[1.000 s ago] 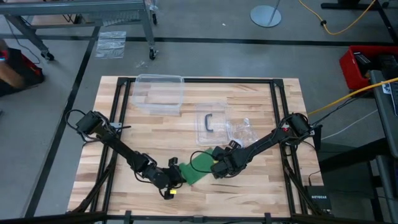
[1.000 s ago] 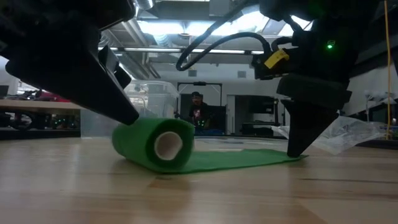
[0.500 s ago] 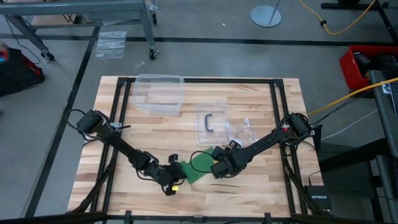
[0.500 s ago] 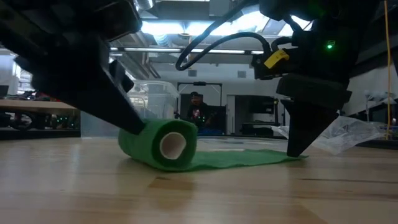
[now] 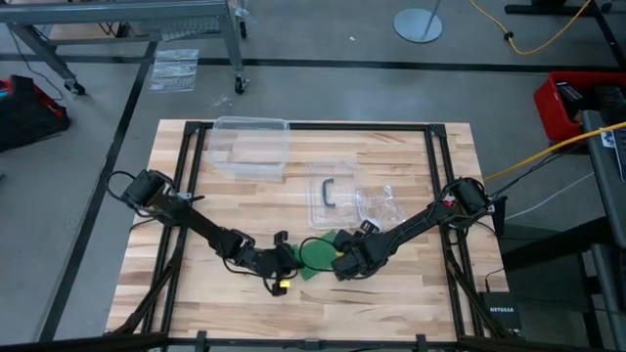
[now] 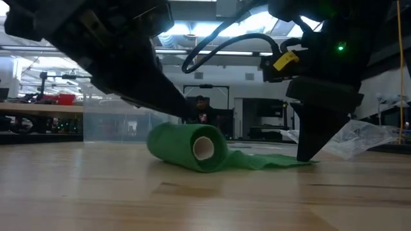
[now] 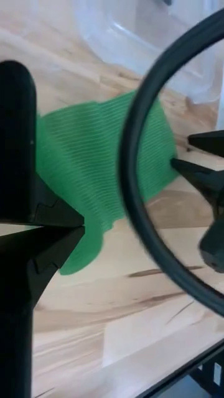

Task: Roll bandage
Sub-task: Roll the green bandage

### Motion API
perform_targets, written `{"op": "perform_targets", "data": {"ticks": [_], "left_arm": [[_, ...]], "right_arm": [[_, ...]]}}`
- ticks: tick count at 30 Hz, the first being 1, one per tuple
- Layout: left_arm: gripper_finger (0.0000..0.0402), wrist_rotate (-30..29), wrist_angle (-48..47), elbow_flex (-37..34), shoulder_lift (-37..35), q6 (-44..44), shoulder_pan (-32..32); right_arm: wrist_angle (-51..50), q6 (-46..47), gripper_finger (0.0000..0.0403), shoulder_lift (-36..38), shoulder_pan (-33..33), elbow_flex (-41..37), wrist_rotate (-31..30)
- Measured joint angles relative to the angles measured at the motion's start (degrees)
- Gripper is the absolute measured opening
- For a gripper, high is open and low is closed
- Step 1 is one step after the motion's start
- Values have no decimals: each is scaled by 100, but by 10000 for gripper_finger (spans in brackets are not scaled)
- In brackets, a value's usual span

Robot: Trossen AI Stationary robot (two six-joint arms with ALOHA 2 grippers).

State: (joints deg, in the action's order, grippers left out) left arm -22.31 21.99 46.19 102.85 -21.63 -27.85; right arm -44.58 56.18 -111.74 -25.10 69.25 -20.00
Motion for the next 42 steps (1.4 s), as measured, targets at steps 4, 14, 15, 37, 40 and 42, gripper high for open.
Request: {"op": "perform_targets", "data": {"ticks": [4, 14, 15, 37, 40, 42], "left_arm": [[1, 3, -4, 0, 0, 74, 103], [1, 0, -32, 0, -56, 222, 189], [1, 0, -51, 0, -79, 269, 146], [0, -981, -1244, 0, -227, 1020, -301], [0, -981, -1216, 0, -227, 1152, -171], [0, -975, -1210, 0, -227, 1211, -97]], "right_arm": [[-188, 0, 165, 0, -1, 0, -72], [-520, 0, 165, 0, 0, -7, -294], [-518, 0, 165, 0, 0, -7, -293], [-479, 85, 165, 0, 0, -4, -292], [-440, 92, 165, 0, 0, -4, -292], [-443, 98, 165, 0, 0, 15, -292]]}}
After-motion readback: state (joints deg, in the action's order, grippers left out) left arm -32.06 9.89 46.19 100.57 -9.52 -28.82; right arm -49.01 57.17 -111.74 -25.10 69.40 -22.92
